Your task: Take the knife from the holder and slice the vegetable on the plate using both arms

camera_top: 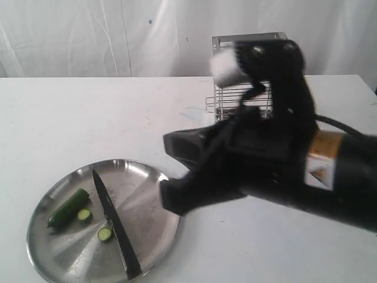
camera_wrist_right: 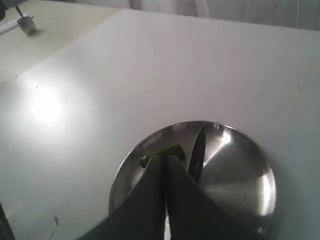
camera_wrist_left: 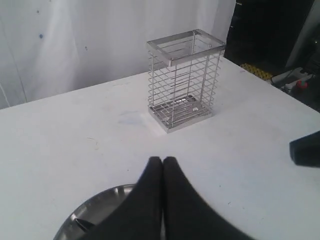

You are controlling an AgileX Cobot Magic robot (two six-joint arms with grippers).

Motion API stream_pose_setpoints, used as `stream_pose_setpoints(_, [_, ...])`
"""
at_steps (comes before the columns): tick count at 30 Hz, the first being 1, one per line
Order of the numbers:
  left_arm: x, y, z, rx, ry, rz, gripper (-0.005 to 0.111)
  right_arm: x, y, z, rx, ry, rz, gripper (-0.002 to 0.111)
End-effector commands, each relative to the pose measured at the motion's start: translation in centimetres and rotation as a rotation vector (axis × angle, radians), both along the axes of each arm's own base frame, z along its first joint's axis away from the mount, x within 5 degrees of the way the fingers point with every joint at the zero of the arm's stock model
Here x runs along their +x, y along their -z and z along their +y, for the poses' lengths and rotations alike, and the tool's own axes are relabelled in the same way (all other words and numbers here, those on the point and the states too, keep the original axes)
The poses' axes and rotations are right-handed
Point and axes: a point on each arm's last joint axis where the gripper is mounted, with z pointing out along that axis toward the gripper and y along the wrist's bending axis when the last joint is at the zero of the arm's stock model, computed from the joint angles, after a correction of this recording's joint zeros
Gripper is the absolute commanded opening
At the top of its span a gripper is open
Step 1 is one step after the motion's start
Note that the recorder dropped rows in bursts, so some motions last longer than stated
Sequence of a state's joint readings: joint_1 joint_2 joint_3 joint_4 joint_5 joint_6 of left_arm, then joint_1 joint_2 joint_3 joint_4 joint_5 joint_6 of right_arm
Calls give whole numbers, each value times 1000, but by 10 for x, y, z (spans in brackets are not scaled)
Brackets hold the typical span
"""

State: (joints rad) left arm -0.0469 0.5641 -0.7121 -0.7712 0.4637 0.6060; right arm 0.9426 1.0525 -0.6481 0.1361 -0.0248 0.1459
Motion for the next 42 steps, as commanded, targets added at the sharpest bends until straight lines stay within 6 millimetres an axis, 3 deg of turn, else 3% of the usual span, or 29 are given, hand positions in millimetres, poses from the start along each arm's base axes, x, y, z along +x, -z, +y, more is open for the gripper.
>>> stream_pose_setpoints(1, [-26,33,0,-22,9,-6,0,-21,16,-32,96,13,-101,0])
stream_pose_setpoints(6, [-37,65,2,-24,-4,8,0,-32,32,-48,109,19,-106,0])
stream_pose_setpoints(9, [-42,71,0,-22,16,21,0,-35,33,-50,102,17,-93,0])
stream_pose_setpoints(28, [-43,72,1,5,18,19,0,-35,32,-51,102,17,-93,0])
stream_pose_setpoints(32, [-43,72,1,7,16,18,0,-33,13,-83,143,151,-221,0])
stream_pose_setpoints(34, [-43,73,1,7,17,19,0,-43,15,-106,49,211,-196,0])
stream_pose_setpoints(35, [-43,73,1,7,17,19,0,-52,22,-119,-41,237,-159,0])
stream_pose_setpoints(38, [-43,73,1,7,17,19,0,-70,43,-142,-65,340,-167,0])
stream_pose_setpoints(42, [-43,73,1,7,17,19,0,-84,74,-156,-49,424,-257,0])
